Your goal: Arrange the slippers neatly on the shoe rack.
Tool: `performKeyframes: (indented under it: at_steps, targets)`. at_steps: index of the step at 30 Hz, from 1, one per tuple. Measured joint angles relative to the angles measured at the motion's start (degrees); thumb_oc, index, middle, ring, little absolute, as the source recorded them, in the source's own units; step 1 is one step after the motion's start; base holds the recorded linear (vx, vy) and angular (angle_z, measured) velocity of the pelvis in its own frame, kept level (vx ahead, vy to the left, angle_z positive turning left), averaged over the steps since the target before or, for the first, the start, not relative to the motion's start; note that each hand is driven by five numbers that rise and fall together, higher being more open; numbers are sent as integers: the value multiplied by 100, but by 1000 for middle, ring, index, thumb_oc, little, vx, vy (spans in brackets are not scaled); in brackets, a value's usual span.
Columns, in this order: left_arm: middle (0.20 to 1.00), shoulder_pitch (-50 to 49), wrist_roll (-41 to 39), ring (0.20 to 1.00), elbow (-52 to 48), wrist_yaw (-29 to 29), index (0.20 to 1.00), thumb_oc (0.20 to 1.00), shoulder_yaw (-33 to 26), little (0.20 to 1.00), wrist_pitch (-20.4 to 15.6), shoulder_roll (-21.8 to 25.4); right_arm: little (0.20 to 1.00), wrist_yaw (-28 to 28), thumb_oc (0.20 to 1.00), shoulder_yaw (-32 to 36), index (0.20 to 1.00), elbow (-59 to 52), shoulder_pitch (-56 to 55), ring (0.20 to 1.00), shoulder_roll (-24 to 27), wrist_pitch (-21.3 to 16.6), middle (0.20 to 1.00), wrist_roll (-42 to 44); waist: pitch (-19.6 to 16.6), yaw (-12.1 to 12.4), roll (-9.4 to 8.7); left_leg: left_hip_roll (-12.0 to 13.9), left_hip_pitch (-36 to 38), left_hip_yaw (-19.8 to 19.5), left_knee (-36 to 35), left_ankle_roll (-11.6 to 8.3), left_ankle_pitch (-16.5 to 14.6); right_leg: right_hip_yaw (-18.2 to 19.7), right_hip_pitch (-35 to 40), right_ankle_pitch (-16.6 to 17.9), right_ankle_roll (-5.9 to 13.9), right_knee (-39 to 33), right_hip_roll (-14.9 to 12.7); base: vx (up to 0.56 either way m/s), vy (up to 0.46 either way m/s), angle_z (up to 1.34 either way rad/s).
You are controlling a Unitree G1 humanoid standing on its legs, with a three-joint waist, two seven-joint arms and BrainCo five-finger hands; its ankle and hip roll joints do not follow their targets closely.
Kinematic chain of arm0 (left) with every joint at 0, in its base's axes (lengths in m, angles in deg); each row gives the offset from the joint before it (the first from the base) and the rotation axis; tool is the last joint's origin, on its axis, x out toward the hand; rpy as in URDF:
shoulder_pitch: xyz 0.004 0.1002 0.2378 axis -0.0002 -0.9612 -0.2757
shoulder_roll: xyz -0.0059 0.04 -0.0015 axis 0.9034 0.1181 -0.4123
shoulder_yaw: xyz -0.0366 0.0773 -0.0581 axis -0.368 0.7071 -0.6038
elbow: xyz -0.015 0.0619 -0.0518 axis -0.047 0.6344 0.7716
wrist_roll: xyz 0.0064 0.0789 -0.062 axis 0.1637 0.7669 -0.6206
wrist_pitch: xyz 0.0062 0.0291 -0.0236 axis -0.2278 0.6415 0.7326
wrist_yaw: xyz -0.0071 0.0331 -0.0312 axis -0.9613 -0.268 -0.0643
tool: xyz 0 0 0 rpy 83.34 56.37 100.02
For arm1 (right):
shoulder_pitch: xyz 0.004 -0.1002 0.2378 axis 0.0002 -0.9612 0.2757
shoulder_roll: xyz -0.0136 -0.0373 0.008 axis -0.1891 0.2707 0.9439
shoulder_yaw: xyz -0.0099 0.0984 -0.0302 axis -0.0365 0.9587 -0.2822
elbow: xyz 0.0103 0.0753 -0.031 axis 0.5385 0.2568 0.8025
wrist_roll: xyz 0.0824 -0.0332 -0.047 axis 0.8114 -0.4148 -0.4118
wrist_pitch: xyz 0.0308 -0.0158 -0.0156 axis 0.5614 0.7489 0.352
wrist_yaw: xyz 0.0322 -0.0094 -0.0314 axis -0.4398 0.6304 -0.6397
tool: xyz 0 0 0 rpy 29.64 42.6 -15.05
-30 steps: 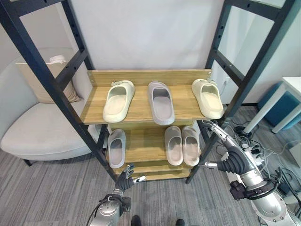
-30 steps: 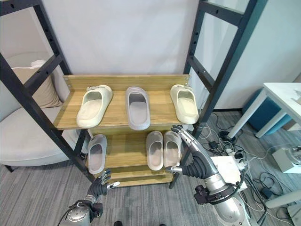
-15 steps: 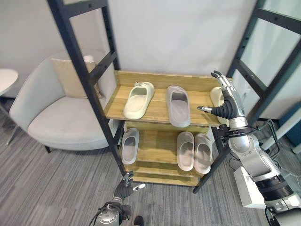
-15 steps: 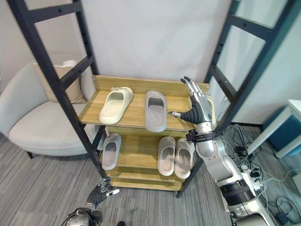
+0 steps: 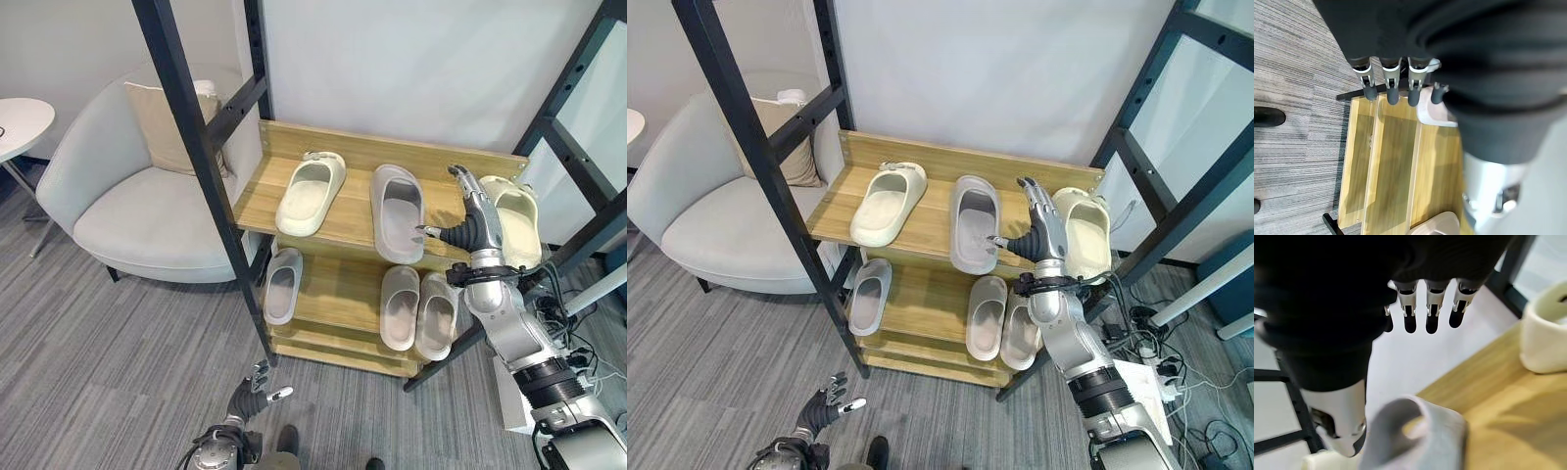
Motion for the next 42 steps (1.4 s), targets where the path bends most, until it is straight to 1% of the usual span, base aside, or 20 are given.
performKeyframes:
  at_steps: [2,5,7,9,12,17,18,19,20,21,24,27,30,34,36,38,39,40,41,42]
  targets:
    - [1000,11,-3,1000,-39,-6,1000,1000,3,1000,-3,3,1000,109,1000,-36,1000,254,210,1000,-3,53,1000,7,40,45,51,9,-77,-1,1,-8,32,-3,-80,22,-9,0,3,-50,6,-3]
    - [1000,184,-151,1000,-75,-9,1000,1000,71,1000,-8,25,1000,324,1000,-456,1000,1233,1326,1000,21,177,1000,32,128,55,177,28,-260,-8,37,-45,113,1,-270,94,-36,0,23,-42,7,0]
    - [1000,306,-151,1000,-76,-39,1000,1000,83,1000,-28,27,1000,392,1000,-506,1000,1483,1705,1000,23,227,1000,68,219,110,236,28,-321,-59,38,-67,152,-42,-308,95,-31,0,23,-53,6,13]
    - [1000,430,-156,1000,-85,-140,1000,1000,171,1000,-40,92,1000,474,1000,-660,1000,1788,2055,1000,13,218,1000,159,311,175,254,21,-387,-105,39,-20,206,-86,-351,145,-99,0,21,-64,5,11]
    - [1000,625,-158,1000,-84,-184,1000,1000,290,1000,-78,145,1000,546,1000,-659,1000,2134,2575,1000,12,217,1000,260,413,205,240,19,-519,-113,39,-31,226,-95,-472,182,-100,0,22,-11,3,1]
    - [1000,816,-210,1000,-84,-196,1000,1000,289,1000,-143,149,1000,646,1000,-885,1000,2694,2933,1000,-25,215,1000,415,460,188,226,21,-540,-122,38,-61,217,-99,-488,157,-33,0,24,0,0,0]
    - [1000,818,-226,1000,-84,-197,1000,1000,289,1000,-144,149,561,652,561,-879,561,2769,2956,561,-40,216,561,430,461,190,224,25,-541,-124,38,-55,213,-101,-488,159,-30,0,25,0,0,0]
    - [1000,819,-254,1000,-84,-198,1000,1000,289,1000,-144,149,379,654,379,-876,379,2840,2991,379,-56,218,379,447,461,190,224,28,-542,-127,38,-42,204,-102,-489,161,-33,0,26,0,0,0]
    - [1000,799,-257,1000,-84,-202,1000,1000,289,1000,-143,150,379,651,379,-879,379,2930,3026,379,-69,217,379,458,460,191,223,29,-542,-129,37,-42,204,-103,-487,160,-39,0,26,0,0,0]
    - [1000,777,-274,1000,-84,-203,1000,1000,289,1000,-143,150,200,643,200,-879,200,2991,3065,200,-77,228,200,474,462,193,220,27,-543,-130,38,-43,207,-103,-487,150,-70,0,24,0,0,0]
    - [1000,773,-276,1000,-89,-258,1000,1000,284,1000,-140,171,200,636,200,-867,200,3185,3114,200,-239,251,200,535,442,145,183,20,-526,-126,37,-36,221,-96,-473,161,-79,0,17,0,0,0]
    - [1000,761,-277,1000,-106,-333,1000,1000,280,1000,-138,209,200,717,200,-824,200,3130,3077,200,-400,440,200,649,430,106,150,18,-456,-120,37,-35,220,-90,-412,164,-72,0,19,0,0,0]
    - [1000,737,-277,1000,-108,-379,1000,1000,278,1000,-118,206,200,729,200,-542,200,2264,2578,200,-392,607,200,832,419,84,132,15,-422,-121,37,-30,216,-91,-377,184,-34,0,20,0,0,0]
    - [1000,655,-262,1000,-186,-387,1000,1000,254,1000,-53,194,200,768,200,-254,200,668,1236,200,-468,570,200,856,417,24,127,-5,-282,-107,36,-25,214,-76,-245,198,-86,1,17,7,-3,-2]
    - [1000,589,-206,1000,-305,-382,1000,1000,54,1000,-17,122,200,776,200,155,200,-949,-18,200,-518,551,200,855,416,-36,129,-4,-244,-98,27,6,220,-69,-211,192,-90,1,17,-16,-8,-2]
    - [1000,504,-186,1000,-312,-390,1000,1000,-139,1000,19,53,200,759,200,330,200,-1708,-460,200,-600,451,200,861,412,-175,139,2,-236,-92,18,8,223,-61,-210,192,-90,2,21,-3,-13,-1]
    - [1000,460,-140,1000,-447,-405,1000,1000,-314,1000,39,-56,200,726,200,678,200,-2897,-1216,200,-795,271,200,927,411,-172,162,1,-242,-93,-1,8,222,-73,-207,184,-90,1,16,-7,-14,-4]
    - [1000,332,-139,1000,-540,-412,1000,1000,-436,1000,36,-121,200,718,200,707,200,-3577,-1605,200,-915,-27,200,968,399,-225,181,2,-232,-72,-2,8,216,-47,-206,184,-91,1,17,29,-18,-7]
    - [1000,280,-139,1000,-509,-419,1000,1000,-440,1000,41,-122,200,727,200,633,200,-3668,-1605,200,-915,-268,200,976,388,-330,200,4,-207,-50,1,-8,193,-23,-198,184,-90,2,19,-15,-23,-16]
    - [1000,213,-127,1000,-521,-411,1000,1000,-402,1000,86,-103,200,550,200,591,200,-3821,-1663,200,-929,-556,200,1326,337,-434,215,15,-190,-7,-4,-32,176,17,-192,181,-88,1,16,20,-15,-16]
